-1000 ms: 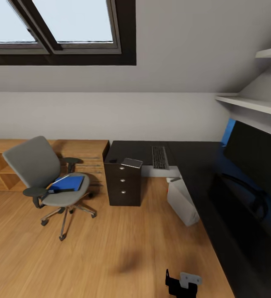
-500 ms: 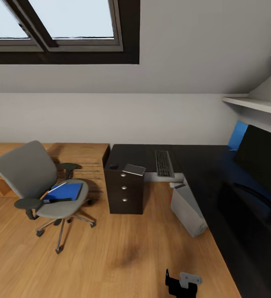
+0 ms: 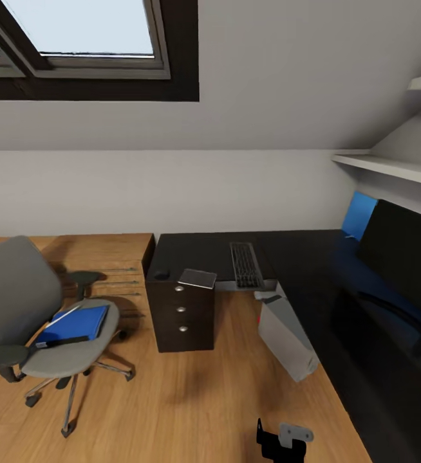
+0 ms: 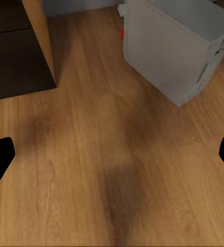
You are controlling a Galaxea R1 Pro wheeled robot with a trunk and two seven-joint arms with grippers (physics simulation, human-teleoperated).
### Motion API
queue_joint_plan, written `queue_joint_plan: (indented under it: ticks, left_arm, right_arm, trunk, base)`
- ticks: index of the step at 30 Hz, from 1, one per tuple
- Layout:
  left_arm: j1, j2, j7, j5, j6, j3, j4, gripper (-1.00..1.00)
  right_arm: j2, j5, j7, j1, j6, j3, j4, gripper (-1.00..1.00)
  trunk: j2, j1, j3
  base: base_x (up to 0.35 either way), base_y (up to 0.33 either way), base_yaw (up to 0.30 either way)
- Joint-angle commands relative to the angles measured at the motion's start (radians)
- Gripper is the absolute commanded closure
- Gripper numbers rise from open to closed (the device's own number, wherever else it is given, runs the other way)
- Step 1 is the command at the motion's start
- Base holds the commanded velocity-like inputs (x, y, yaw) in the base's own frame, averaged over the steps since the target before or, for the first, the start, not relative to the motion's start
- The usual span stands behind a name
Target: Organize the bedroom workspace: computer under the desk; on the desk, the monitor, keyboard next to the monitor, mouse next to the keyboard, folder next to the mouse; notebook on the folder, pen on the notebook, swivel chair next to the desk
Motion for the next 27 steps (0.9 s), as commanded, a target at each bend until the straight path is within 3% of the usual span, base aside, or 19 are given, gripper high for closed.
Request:
queue_joint_plan:
  ticks: [1,7,17,27]
  left_arm:
    - [-0.001,0.001,0.006,0.007,-0.004,-0.007,0.0,-1.0]
    - [-0.001,-0.001,0.006,0.006,-0.005,-0.007,0.0,-1.0]
    - [-0.001,-0.008,0.007,0.007,-0.035,-0.006,-0.046,-1.0]
    - [-0.001,-0.012,0.006,0.004,-0.032,-0.012,-0.053,-1.0]
  right_arm:
    - [0.001,0.0,0.0,-0.001,-0.004,-0.004,0.001,-1.0]
    - [0.001,0.0,0.0,-0.001,-0.004,-0.004,0.001,-1.0]
    - [-0.004,0.002,0.0,-0.001,-0.004,-0.005,0.0,-1.0]
    - [-0.004,0.0,0.0,-0.001,-0.004,0.0,-0.002,-1.0]
  trunk:
    - [-0.001,0.001,-0.001]
    - [-0.001,0.001,0.004]
    - [-0.001,0.001,0.007]
    - [-0.071,0.039,-0.024]
  base:
    - [0.321,0.138,-0.088]
    - [0.27,0.106,-0.016]
    - [0.026,0.006,0.0]
    - [0.001,0.0,0.0]
